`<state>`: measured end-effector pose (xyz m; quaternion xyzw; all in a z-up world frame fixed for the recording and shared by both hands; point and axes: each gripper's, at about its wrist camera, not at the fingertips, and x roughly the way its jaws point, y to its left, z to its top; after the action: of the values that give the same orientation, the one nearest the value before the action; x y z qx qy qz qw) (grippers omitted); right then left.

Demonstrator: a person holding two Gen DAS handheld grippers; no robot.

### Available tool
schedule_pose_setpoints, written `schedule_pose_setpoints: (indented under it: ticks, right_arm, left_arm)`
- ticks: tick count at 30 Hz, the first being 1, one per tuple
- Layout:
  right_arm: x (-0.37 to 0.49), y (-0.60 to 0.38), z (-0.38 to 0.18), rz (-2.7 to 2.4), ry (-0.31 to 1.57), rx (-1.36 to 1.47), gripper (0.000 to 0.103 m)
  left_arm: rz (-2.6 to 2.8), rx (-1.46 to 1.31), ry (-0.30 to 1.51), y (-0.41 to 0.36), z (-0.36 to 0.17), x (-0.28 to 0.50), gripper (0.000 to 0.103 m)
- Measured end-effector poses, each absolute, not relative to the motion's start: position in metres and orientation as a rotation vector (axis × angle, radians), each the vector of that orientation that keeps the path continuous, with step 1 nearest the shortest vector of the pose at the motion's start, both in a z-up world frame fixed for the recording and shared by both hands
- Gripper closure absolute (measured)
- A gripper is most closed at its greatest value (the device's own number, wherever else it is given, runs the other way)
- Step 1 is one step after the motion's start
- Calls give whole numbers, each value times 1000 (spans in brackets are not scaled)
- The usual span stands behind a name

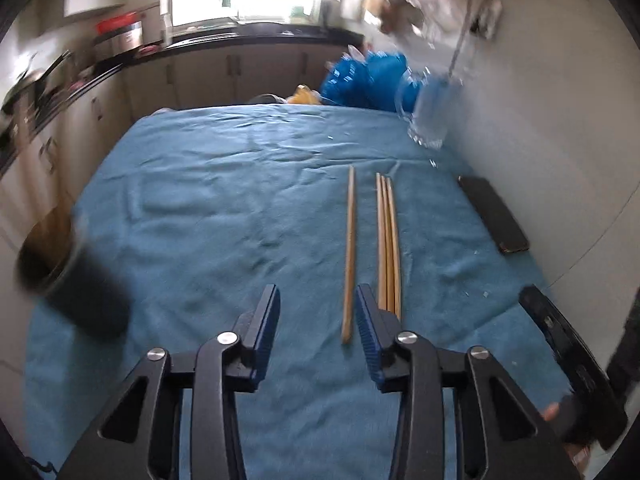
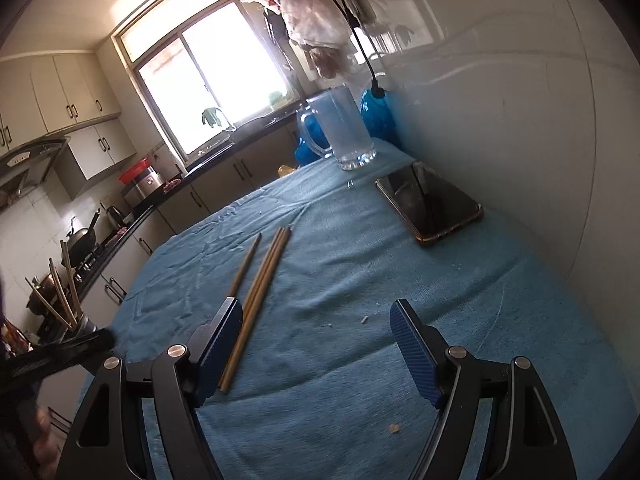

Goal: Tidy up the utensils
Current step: 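Grasp another chopstick with the left tool while the right tool approaches the chopsticks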

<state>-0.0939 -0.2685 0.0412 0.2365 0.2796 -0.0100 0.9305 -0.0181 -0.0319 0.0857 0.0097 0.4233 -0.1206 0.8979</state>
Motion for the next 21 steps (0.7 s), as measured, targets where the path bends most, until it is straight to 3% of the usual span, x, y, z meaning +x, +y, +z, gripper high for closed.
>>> schedule_pose_setpoints:
  ticks: [10,19,21]
  right_arm:
    - [-82,-274,26,76,612,552,23]
    - [-77,-275,19,106,646,592,23]
    - [-76,-273,18,105,652,588,23]
  left_arm:
    - [-289,120,946,-95,40,89,66]
    - [-290,201,1000,-119,18,131,75]
    - [-284,203,997,-120,17,134,84]
